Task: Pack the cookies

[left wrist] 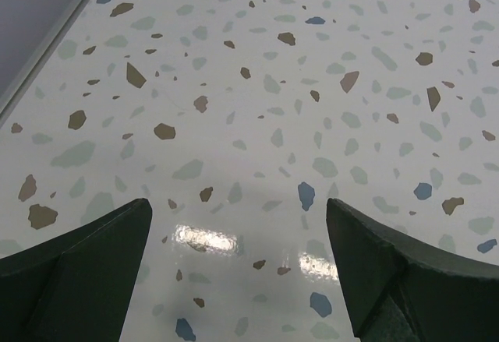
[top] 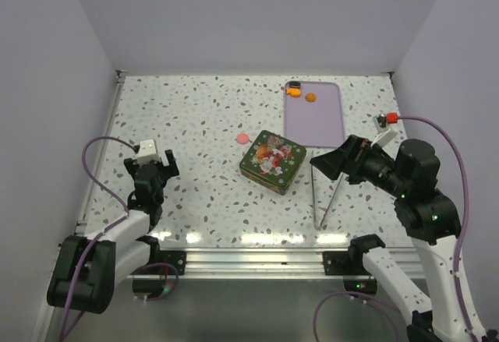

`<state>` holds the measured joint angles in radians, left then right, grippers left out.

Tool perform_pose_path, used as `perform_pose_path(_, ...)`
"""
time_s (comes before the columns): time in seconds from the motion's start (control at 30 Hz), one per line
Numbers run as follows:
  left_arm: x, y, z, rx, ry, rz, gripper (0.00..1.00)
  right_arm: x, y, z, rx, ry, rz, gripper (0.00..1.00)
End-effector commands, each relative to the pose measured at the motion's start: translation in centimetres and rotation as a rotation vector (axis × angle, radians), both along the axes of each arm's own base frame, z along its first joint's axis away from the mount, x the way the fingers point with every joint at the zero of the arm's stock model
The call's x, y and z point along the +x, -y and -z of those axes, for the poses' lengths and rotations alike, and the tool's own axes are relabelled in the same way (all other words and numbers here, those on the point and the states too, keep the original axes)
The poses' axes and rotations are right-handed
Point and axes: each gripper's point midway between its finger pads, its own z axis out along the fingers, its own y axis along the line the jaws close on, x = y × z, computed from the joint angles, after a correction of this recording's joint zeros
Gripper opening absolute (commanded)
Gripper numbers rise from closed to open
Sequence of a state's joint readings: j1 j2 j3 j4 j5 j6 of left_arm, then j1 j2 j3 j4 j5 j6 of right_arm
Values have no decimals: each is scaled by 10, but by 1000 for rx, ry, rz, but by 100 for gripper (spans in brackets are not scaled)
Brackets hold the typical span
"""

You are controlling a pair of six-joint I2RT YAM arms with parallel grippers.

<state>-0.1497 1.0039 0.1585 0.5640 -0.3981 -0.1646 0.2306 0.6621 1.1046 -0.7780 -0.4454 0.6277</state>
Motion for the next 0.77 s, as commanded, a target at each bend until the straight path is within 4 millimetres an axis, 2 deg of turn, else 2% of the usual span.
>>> perform_pose_path(0.0,13,-2,-25,-6,175,15,100,-10,-2,-16,-22,59,-57,99)
perform_pose_path(0.07,18,-3,-22,18,152,29,100,-10,-3,-17,-25,65,-65,99)
perform_pose_path(0.17,29,-1,-35,43,217,56,100,-9,-4,-15,-30,62,-78,99)
perform_pose_path(0.4,65,13,-40,94,247,167,100,-3,-8,-11,-31,49,-92,99)
perform_pose_path(0.47,54,14,-25,131,248,196,100,-2,-8,-8,-30,40,-95,99)
perform_pose_path(0.5,54,20,-29,158,273,234,100,-2,-9,-8,-28,40,-101,99)
perform_pose_path(0.57,57,18,-22,139,229,222,100,0,-11,-4,-24,29,-109,99)
perform_pose_path(0.6,57,17,-33,153,286,214,100,-1,-13,-4,-18,32,-123,99)
perform_pose_path(0.73,59,18,-29,140,262,216,100,4,-14,1,-22,13,-120,99)
